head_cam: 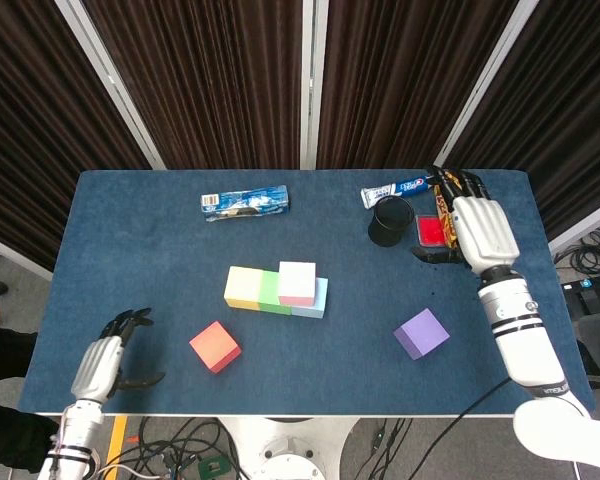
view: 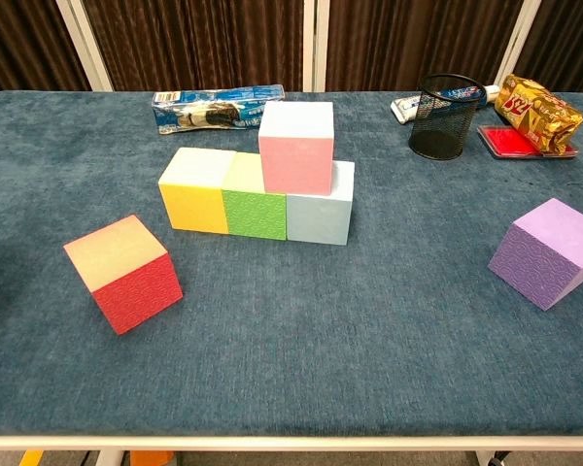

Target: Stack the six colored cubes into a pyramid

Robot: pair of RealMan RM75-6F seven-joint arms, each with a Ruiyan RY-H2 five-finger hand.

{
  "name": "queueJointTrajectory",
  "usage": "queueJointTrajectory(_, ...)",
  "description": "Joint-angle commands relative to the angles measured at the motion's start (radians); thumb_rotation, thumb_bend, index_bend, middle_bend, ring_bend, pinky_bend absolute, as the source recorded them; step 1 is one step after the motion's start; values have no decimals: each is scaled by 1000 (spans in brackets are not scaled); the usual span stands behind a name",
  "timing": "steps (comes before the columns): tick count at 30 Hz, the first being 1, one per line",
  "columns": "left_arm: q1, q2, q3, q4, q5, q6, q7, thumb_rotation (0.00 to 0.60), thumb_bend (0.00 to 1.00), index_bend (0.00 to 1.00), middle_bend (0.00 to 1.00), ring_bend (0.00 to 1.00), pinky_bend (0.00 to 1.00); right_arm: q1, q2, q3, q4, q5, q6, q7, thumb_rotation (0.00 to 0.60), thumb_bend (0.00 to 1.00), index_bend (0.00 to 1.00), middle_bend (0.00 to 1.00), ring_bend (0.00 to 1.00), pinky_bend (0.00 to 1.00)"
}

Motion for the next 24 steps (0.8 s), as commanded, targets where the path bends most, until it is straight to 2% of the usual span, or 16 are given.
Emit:
queueJointTrajectory(1,-23,-120,-20,-20,-61,-6,102,600,0,117,244,35,105,-67,39,-22,58,-91,-64,102,600,36,0,157,0,0)
queueJointTrajectory(5,-51,-175,-47,-29,-101,-28,136,600,0,116,239,35,96,-87,46,-31,71,-132,-68,136,600,35,0,149,0,0)
queueJointTrajectory(9,-58,-211,-51,-55,-111,-9,187,600,0,115,208,34,84,-101,51,-32,75,-160,-54,154,600,37,0,139,0,0)
queueJointTrajectory(16,-50,-270,-43,-84,-169,26,251,600,0,96,72,0,36,-102,34,-42,90,-178,-58,159,600,38,0,113,0,0)
queueJointTrajectory(24,-70,-373,-79,-45,-258,80,406,600,0,88,55,0,21,-104,14,-53,106,-194,-61,163,600,43,0,100,0,0)
